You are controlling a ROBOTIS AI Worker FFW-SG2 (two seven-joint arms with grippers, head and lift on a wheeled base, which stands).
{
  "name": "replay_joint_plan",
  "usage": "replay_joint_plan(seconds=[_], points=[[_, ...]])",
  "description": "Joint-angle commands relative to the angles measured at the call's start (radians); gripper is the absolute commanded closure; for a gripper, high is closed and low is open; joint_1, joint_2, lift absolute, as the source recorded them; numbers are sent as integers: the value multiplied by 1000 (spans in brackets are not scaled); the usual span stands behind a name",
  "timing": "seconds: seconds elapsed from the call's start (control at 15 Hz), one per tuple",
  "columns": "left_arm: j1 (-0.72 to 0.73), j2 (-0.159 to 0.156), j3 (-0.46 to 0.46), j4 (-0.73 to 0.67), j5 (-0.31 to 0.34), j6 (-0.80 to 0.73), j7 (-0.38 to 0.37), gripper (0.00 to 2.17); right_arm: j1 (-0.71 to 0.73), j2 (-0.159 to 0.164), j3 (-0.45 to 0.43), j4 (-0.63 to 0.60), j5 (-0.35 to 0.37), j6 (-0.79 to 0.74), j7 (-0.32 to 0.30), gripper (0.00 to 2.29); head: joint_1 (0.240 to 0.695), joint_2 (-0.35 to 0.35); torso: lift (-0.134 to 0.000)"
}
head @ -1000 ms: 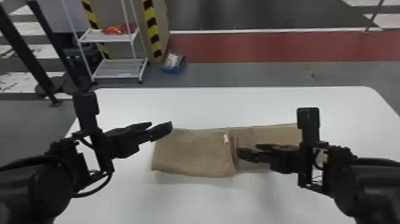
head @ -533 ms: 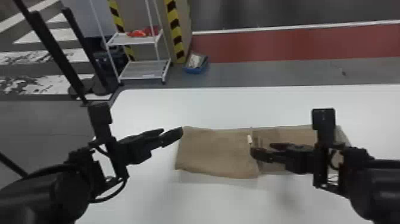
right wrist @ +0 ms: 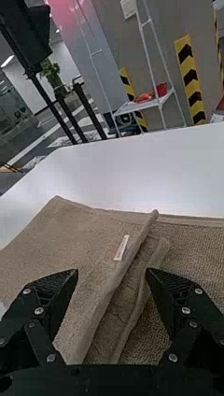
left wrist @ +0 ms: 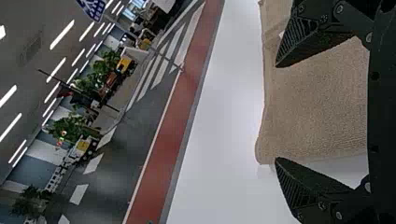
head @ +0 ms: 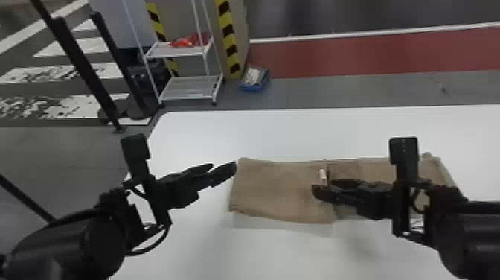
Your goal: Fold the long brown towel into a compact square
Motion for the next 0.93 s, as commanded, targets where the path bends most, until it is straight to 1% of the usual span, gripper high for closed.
replay_joint_plan(seconds=[0.0,0.2,0.4,0.53,0.67,0.87], points=[[5,0,0,9,2,-11,0,205,6,4,1,0,-9,0,0,414,695,221,-124],[16,3,8,10,8,-24,-5,205,25,4,1,-15,-13,-3,0,414,695,227,-124],[23,3,18,10,14,-30,-9,208,45,4,-1,-58,-15,31,-8,414,695,235,-124],[28,3,23,10,20,-39,-14,208,57,4,-1,-101,-7,98,-15,410,695,238,-124],[31,5,24,10,21,-48,-14,208,72,4,-1,-126,2,132,-35,407,695,241,-124],[34,5,28,18,23,-63,-23,208,85,4,-11,-144,2,138,-74,404,695,239,-124]])
